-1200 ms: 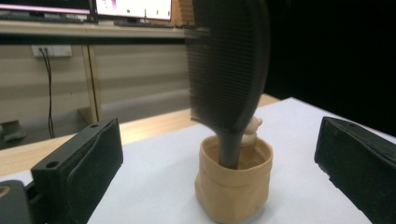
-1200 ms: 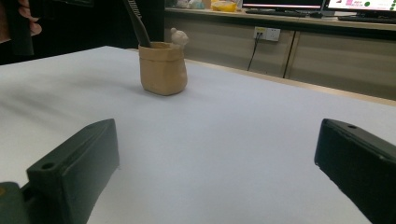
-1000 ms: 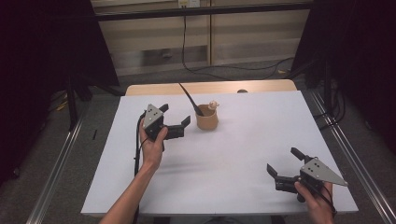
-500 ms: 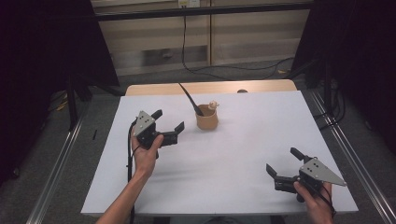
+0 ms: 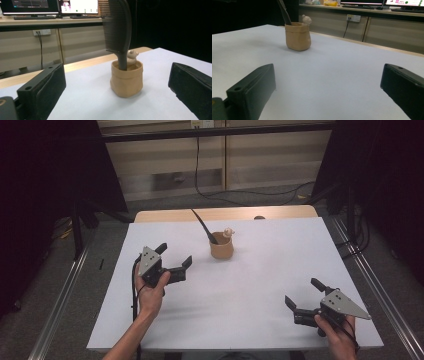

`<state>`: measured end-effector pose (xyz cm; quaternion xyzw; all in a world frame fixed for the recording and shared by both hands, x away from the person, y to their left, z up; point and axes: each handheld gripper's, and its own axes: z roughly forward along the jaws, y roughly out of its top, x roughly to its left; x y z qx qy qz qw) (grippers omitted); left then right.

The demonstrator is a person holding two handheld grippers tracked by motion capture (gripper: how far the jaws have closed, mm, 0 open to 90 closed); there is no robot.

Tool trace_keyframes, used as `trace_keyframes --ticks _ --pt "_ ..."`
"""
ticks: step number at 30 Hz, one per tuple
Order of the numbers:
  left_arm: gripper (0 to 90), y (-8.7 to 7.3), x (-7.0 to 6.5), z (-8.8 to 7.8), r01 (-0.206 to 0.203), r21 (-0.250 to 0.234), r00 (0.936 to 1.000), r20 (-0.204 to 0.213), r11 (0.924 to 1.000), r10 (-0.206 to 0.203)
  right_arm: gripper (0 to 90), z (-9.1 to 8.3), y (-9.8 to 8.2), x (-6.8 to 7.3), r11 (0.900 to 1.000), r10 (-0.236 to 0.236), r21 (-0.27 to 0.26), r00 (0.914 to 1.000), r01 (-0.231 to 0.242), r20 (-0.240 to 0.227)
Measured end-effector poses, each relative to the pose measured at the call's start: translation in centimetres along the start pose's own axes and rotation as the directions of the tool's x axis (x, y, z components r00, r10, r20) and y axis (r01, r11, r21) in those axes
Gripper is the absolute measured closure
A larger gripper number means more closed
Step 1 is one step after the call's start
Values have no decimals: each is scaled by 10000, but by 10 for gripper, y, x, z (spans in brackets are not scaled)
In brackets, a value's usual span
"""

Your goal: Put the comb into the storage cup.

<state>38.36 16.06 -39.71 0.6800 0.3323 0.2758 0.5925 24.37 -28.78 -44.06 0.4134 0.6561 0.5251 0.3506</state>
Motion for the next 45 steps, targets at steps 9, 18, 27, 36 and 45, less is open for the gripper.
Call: trace_keyframes --ticks 9,18,27,36,45 --pt "16 -5 2 -12 79 42 9998 -162 10000 -78 0 -1 0 0 10000 -55 -30 9999 55 142" --pt "16 -12 1 -27 130 -104 9995 -289 9999 -133 0 -1 0 -1 10000 2 -92 9995 1 310" --pt "20 -17 3 -45 276 -83 9978 -609 9996 -280 0 -1 1 -1 9999 10 -171 9992 -3 389" --pt "21 -26 0 -62 266 -19 9982 -546 9996 -267 0 -2 1 -1 9995 73 -300 9987 -58 506" --pt "22 -33 -1 -77 339 21 9980 -542 9994 -337 0 -3 1 -3 9992 216 -361 9979 -194 606"
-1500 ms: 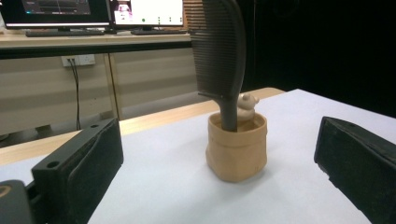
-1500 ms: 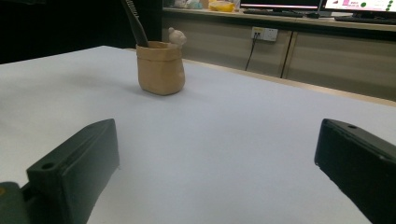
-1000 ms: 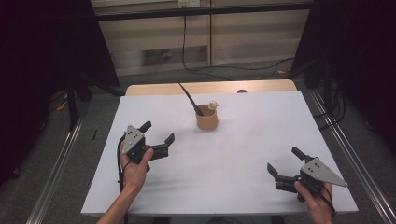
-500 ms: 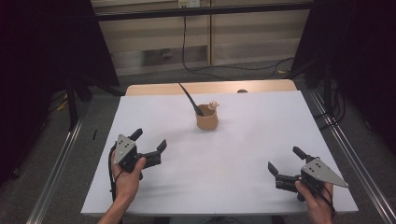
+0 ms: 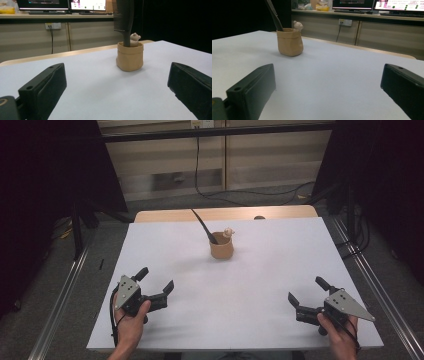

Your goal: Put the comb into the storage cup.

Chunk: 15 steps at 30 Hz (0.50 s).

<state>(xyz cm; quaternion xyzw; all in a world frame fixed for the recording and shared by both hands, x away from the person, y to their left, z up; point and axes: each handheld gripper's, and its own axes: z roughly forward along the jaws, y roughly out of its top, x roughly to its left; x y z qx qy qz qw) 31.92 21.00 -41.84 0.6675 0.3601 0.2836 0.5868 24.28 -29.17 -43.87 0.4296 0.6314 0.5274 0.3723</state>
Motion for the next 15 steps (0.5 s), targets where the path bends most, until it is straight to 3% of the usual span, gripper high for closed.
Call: trace_keyframes --ticks 8,10,12,15 --pt "22 -4 2 -15 176 21 9989 -424 9998 -175 0 0 0 0 10000 -5 -41 10000 5 -67" --pt "22 -6 2 -18 236 90 9991 -367 9997 -233 0 -1 0 0 10000 -25 -45 10000 24 -74" --pt "22 -7 2 -21 56 128 9986 -519 9999 -50 0 -1 0 0 10000 -34 -45 10000 34 -74" --pt "22 -7 2 -25 91 131 9981 -611 9999 -83 0 -1 0 0 10000 -22 -40 10000 22 -83"
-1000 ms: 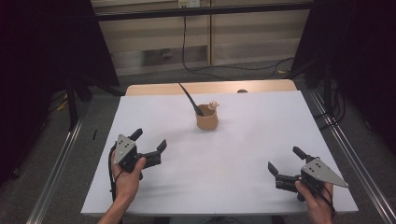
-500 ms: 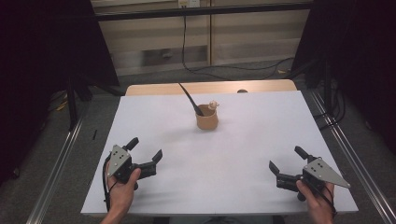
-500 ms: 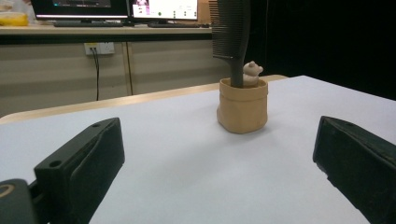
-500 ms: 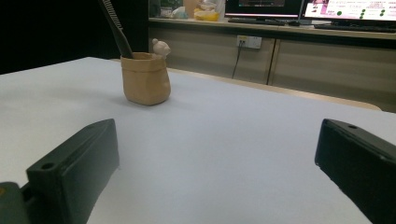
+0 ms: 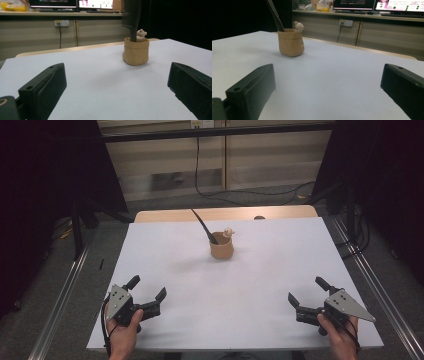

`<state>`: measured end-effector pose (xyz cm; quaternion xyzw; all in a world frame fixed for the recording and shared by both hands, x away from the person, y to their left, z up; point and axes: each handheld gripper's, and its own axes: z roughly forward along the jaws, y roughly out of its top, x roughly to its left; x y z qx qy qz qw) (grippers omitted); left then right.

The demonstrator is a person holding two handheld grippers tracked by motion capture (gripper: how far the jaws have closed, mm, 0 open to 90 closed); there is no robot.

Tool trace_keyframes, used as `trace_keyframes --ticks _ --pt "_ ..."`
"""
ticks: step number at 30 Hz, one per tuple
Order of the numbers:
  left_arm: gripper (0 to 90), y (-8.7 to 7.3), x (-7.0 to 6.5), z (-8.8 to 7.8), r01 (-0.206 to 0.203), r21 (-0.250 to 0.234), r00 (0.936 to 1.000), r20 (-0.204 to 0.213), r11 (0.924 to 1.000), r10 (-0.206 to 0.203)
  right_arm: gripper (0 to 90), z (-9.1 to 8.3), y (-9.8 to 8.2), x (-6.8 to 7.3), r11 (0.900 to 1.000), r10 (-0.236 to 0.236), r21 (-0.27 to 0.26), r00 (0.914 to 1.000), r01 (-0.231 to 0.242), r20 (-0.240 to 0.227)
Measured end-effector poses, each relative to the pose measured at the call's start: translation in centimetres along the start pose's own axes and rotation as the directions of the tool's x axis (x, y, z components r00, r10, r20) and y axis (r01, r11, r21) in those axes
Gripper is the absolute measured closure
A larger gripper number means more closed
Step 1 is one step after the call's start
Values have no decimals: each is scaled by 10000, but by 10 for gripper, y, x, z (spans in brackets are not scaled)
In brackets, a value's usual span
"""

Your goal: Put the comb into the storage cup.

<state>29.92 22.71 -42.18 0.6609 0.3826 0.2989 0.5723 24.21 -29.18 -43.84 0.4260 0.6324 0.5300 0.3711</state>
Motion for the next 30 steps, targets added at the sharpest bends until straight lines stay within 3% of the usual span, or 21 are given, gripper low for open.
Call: trace_keyframes --ticks 22,30 --pt "21 -13 7 -17 -222 290 9985 -503 9993 237 0 -1 -2 0 10000 -29 90 10000 29 -17" --pt "21 -12 13 -18 235 69 9972 -713 9997 -229 0 2 -2 0 10000 -30 77 10000 31 -80"
